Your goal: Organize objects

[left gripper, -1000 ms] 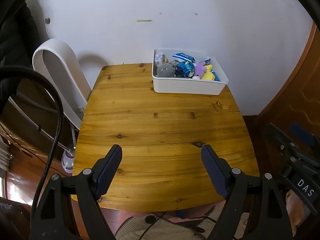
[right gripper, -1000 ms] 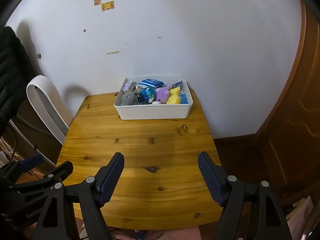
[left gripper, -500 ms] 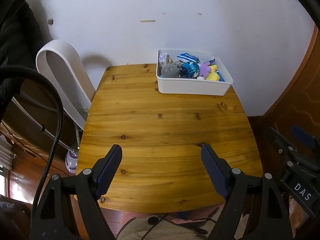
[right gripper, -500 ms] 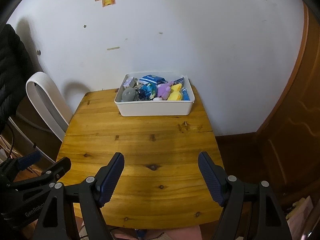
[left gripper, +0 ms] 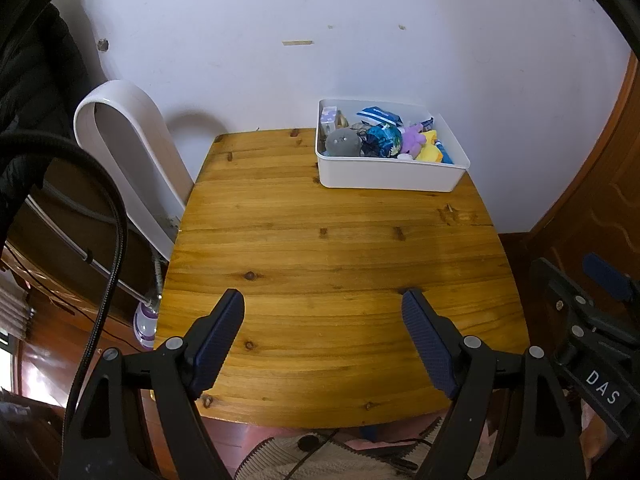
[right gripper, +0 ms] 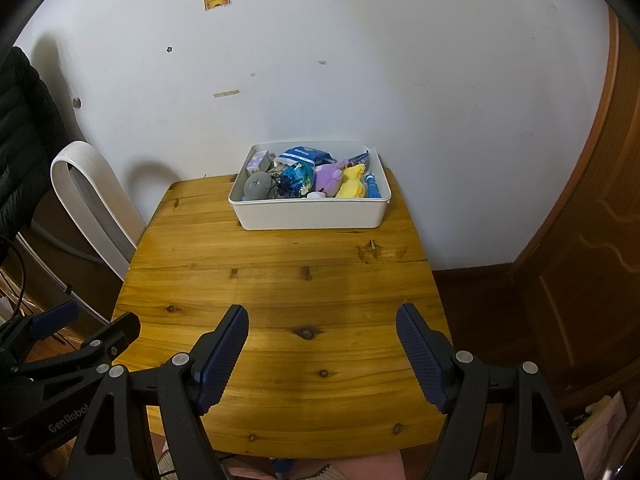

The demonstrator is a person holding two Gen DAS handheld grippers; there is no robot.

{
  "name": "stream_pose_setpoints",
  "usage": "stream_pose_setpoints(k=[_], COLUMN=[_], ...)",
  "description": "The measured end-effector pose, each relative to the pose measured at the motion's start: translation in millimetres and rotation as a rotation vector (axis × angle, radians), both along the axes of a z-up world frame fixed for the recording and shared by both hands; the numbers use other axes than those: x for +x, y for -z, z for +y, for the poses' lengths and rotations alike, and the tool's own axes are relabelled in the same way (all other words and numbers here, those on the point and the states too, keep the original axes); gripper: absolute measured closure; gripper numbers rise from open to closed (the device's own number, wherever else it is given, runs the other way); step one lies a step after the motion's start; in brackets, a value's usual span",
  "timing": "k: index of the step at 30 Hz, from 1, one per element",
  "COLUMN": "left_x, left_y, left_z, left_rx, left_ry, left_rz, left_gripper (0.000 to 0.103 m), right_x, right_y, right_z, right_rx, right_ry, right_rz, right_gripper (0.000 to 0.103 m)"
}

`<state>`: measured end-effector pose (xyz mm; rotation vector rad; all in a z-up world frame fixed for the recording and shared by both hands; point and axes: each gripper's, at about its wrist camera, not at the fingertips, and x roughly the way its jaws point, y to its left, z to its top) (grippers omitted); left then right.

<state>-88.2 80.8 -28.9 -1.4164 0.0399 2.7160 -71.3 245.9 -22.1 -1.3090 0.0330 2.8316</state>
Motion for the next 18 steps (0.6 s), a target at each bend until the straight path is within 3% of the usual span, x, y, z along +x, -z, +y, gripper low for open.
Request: stream_pose_setpoints(k=[18], left_x=[-3.8], left_y=[3.4], left_z=[-1.6], left_rx=[0.001], left_ry=[-0.017], left_rz=[-0.007], left_gripper=[0.020], right_x=[-4.0], right_y=[5.7], right_z=[-5.1], right_rx=[0.000], right_ry=[-0.013], right_rz=[-0.012], right_gripper=[0.026])
